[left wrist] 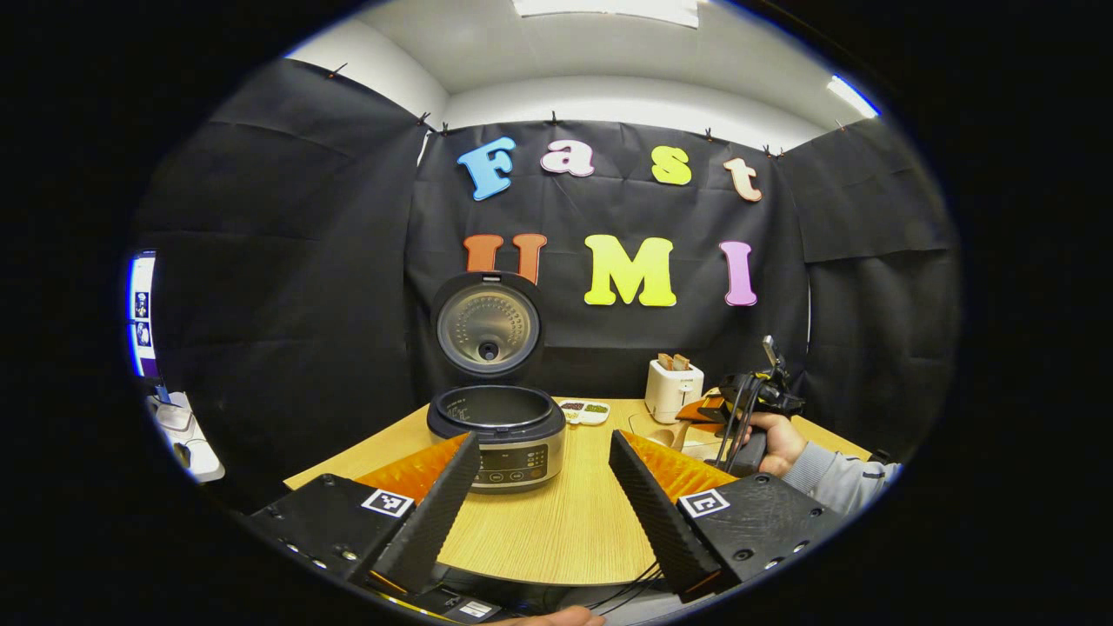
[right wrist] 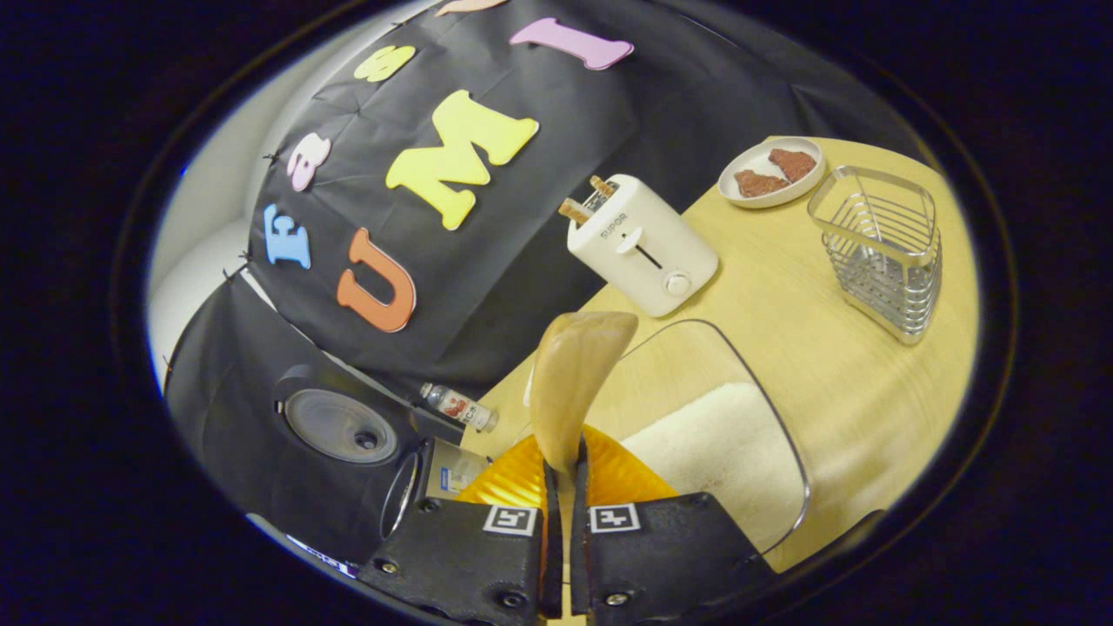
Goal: Close the left gripper, press the button to open the rice cooker; take a wooden spoon from the chopstick holder with the right hand, scoop a spoonful of rice and pour it into the rice cooker, then put the wooden spoon back into the chopstick holder.
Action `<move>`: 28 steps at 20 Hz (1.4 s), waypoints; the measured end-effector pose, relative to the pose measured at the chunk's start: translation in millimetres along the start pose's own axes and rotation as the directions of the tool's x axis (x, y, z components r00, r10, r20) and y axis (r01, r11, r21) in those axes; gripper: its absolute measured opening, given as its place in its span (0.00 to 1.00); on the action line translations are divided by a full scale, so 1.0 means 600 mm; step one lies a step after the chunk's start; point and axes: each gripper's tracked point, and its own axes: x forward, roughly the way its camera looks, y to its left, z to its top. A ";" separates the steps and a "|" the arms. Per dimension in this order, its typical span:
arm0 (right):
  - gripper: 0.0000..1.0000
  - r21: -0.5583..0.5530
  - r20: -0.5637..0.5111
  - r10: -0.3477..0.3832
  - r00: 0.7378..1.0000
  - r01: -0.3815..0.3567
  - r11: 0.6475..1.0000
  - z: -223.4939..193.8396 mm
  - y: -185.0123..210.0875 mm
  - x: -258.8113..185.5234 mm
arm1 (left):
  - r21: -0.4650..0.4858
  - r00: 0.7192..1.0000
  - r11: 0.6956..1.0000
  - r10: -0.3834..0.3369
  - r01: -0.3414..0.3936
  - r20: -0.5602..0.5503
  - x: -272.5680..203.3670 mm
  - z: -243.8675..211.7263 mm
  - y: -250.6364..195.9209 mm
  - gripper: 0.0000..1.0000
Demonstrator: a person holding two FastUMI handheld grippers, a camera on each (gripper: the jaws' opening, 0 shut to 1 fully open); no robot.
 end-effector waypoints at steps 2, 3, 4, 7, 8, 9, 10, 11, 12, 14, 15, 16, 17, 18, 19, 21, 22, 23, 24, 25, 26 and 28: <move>0.09 -0.035 0.046 -0.001 0.999 0.003 0.999 0.025 -0.002 -0.014 | 0.000 1.000 1.000 0.006 -0.006 -0.001 0.000 -0.002 0.002 0.95; 0.09 -0.042 0.070 0.006 0.998 -0.003 0.999 0.039 0.001 -0.027 | 0.000 1.000 1.000 0.005 -0.005 -0.005 -0.002 -0.001 0.001 0.95; 0.09 -0.037 0.082 0.016 0.996 -0.013 0.999 0.049 0.006 -0.037 | 0.004 1.000 1.000 0.004 -0.004 -0.009 -0.002 -0.002 -0.001 0.96; 0.09 0.001 0.098 0.034 0.995 -0.035 0.999 0.069 0.006 -0.058 | 0.021 1.000 1.000 -0.004 0.004 -0.007 -0.002 0.002 -0.010 0.96; 0.09 0.022 0.112 0.037 0.993 -0.039 0.999 0.078 0.004 -0.065 | 0.025 1.000 1.000 -0.010 0.010 -0.007 -0.003 0.002 -0.014 0.95; 0.08 0.048 0.126 0.037 0.991 -0.043 0.998 0.088 -0.001 -0.070 | 0.028 1.000 0.999 -0.016 0.016 -0.010 -0.003 0.000 -0.019 0.96; 0.08 0.069 0.128 0.032 0.991 -0.042 0.997 0.092 -0.008 -0.071 | 0.034 1.000 0.999 -0.023 0.023 -0.013 -0.004 -0.001 -0.023 0.95; 0.09 0.087 0.118 0.036 0.992 -0.046 0.995 0.091 -0.013 -0.072 | 0.039 1.000 0.999 -0.023 0.023 -0.015 -0.004 -0.002 -0.022 0.95; 0.09 0.115 0.112 0.042 0.993 -0.055 0.992 0.094 -0.015 -0.077 | 0.044 1.000 0.999 -0.021 0.022 -0.015 -0.003 -0.002 -0.022 0.95; 0.08 0.200 0.111 0.058 0.992 -0.079 0.977 0.101 -0.026 -0.083 | 0.045 1.000 0.999 -0.019 0.020 -0.017 -0.002 -0.007 -0.021 0.95; 0.08 0.236 0.105 0.061 0.993 -0.084 0.968 0.102 -0.032 -0.082 | 0.041 1.000 0.999 -0.018 0.019 -0.022 -0.003 -0.011 -0.021 0.95; 0.09 0.270 0.102 0.068 0.993 -0.093 0.958 0.102 -0.038 -0.080 | 0.037 0.999 0.999 -0.018 0.019 -0.027 -0.001 -0.015 -0.021 0.95; 0.08 0.304 0.098 0.073 0.993 -0.099 0.947 0.101 -0.042 -0.077 | 0.035 0.999 0.999 -0.018 0.019 -0.033 0.002 -0.019 -0.019 0.95; 0.08 0.341 0.093 0.083 0.992 -0.110 0.934 0.100 -0.041 -0.073 | 0.034 0.999 0.999 -0.015 0.017 -0.038 0.004 -0.022 -0.017 0.95; 0.08 0.381 0.090 0.098 0.991 -0.125 0.916 0.097 -0.040 -0.069 | 0.034 0.999 0.999 -0.006 0.007 -0.043 0.005 -0.023 -0.013 0.95; 0.08 0.459 0.075 0.144 0.987 -0.163 0.873 0.092 -0.029 -0.079 | 0.031 0.998 1.000 0.005 -0.003 -0.059 0.005 -0.031 -0.006 0.95; 0.08 0.493 0.070 0.171 0.983 -0.183 0.850 0.089 -0.019 -0.080 | 0.030 0.998 1.000 0.004 -0.002 -0.063 0.004 -0.032 -0.006 0.95; 0.08 0.532 0.074 0.203 0.976 -0.211 0.820 0.092 -0.006 -0.079 | 0.030 0.998 1.000 0.006 -0.004 -0.064 0.003 -0.032 -0.004 0.96; 0.05 0.572 0.079 0.231 0.970 -0.234 0.786 0.093 0.004 -0.080 | 0.031 0.998 0.999 0.011 -0.009 -0.066 0.002 -0.032 0.001 0.95; 0.08 0.611 0.087 0.260 0.962 -0.258 0.748 0.095 0.015 -0.079 | 0.033 0.998 0.999 0.017 -0.015 -0.066 0.003 -0.031 0.005 0.96; 0.08 0.638 0.091 0.283 0.955 -0.274 0.720 0.092 0.027 -0.079 | 0.033 0.998 0.999 0.020 -0.018 -0.066 0.002 -0.032 0.009 0.96; 0.08 0.653 0.092 0.322 0.942 -0.301 0.695 0.091 0.059 -0.079 | 0.032 0.997 0.999 0.023 -0.021 -0.074 0.003 -0.033 0.014 0.96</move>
